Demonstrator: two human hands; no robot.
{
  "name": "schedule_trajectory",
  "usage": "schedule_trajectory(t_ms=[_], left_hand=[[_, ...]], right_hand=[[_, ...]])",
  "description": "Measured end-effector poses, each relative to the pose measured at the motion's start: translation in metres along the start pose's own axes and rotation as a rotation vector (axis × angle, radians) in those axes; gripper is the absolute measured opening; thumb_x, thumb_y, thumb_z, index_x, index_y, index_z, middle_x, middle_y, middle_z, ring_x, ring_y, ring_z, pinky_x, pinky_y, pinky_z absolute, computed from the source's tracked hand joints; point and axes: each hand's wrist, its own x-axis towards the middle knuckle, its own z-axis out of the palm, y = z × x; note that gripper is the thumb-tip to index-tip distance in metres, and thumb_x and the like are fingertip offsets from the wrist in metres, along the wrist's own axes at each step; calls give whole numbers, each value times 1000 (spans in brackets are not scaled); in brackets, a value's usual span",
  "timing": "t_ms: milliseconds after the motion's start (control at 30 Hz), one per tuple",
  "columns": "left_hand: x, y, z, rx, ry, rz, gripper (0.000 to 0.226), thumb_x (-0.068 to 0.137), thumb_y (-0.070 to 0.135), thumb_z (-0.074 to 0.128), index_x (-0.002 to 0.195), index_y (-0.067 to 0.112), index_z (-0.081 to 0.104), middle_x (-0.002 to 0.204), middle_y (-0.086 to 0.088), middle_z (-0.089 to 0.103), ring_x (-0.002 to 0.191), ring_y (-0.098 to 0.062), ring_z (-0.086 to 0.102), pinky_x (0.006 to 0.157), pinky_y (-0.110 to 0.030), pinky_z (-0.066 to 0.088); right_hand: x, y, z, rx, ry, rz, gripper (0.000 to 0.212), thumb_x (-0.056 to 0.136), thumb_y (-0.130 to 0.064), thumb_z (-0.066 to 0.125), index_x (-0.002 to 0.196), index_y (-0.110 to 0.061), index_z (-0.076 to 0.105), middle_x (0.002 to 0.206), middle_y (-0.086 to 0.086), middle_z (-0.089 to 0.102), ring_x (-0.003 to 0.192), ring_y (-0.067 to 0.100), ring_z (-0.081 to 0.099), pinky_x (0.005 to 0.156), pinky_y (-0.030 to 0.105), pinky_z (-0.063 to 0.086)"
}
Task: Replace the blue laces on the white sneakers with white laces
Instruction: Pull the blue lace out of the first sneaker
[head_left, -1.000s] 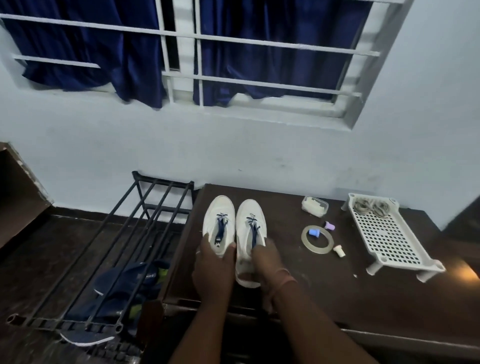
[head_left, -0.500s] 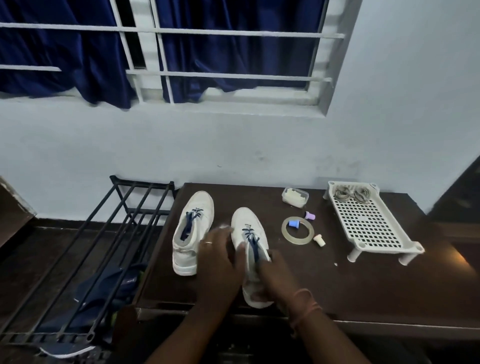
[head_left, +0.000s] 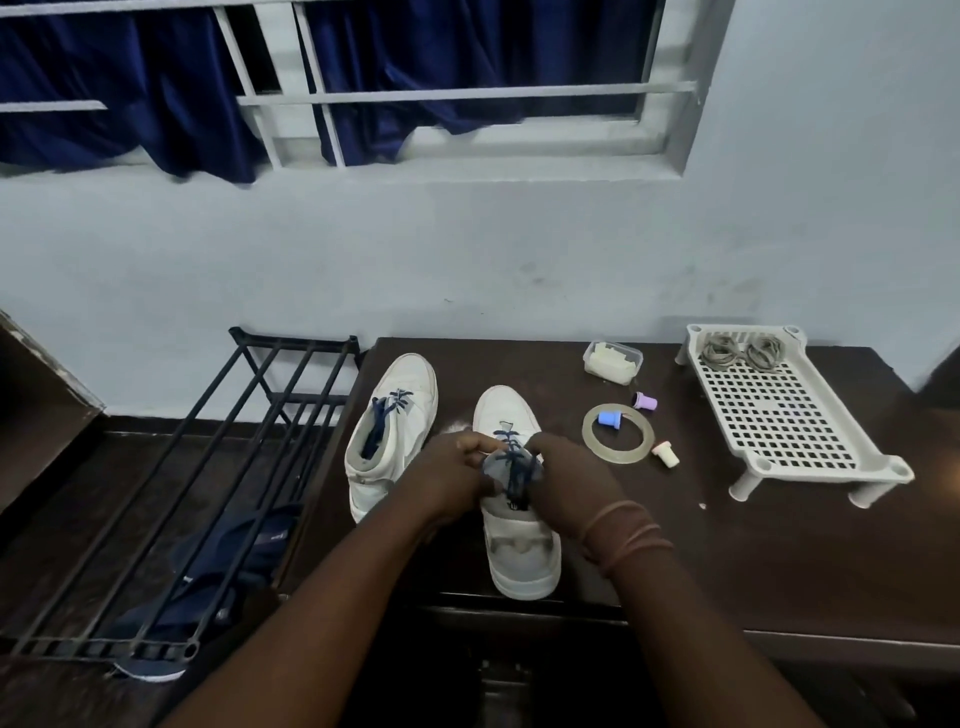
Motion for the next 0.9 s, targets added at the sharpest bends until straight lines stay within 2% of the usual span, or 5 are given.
schedule_trajectory(t_ms=[200, 467, 633, 733, 900], left_hand=[[7, -2, -5, -162, -60, -155, 37, 80, -16, 58, 95, 11, 77, 99, -16, 77, 97, -33, 73, 83, -44, 60], [2, 18, -20, -206, 38, -216, 11, 89, 5, 64, 89, -4, 70, 78, -22, 73, 65, -26, 69, 60, -30, 60], [-2, 29, -33, -311, -60, -335, 24, 94, 29, 62, 74, 16, 65, 82, -5, 75, 79, -19, 68, 77, -31, 56], [1, 32, -43, -593, -57, -362, 37, 93, 38, 63, 61, 21, 53, 79, -3, 70, 86, -22, 68, 90, -39, 55], [0, 34, -56, -902, 55, -231, 39, 96, 36, 61, 63, 21, 47, 69, 0, 58, 42, -5, 46, 45, -18, 41]], right_hand=[[3, 18, 0, 309, -57, 91, 11, 76, -15, 68, 84, -23, 65, 74, 4, 70, 64, 22, 67, 61, 41, 58], [3, -5, 0, 160, 146, 108, 37, 75, -32, 64, 49, -13, 46, 48, -1, 45, 48, 14, 44, 49, 27, 34], [10, -5, -17, 572, 84, 362, 28, 65, -38, 61, 59, -11, 66, 61, 13, 65, 61, 30, 67, 68, 50, 60], [6, -7, -38, 903, -26, 446, 22, 86, -27, 55, 77, -9, 66, 79, 12, 73, 65, 26, 65, 63, 35, 56], [3, 3, -85, 1580, -8, 249, 29, 96, -33, 47, 70, -20, 50, 62, 0, 50, 53, 15, 46, 59, 28, 45]])
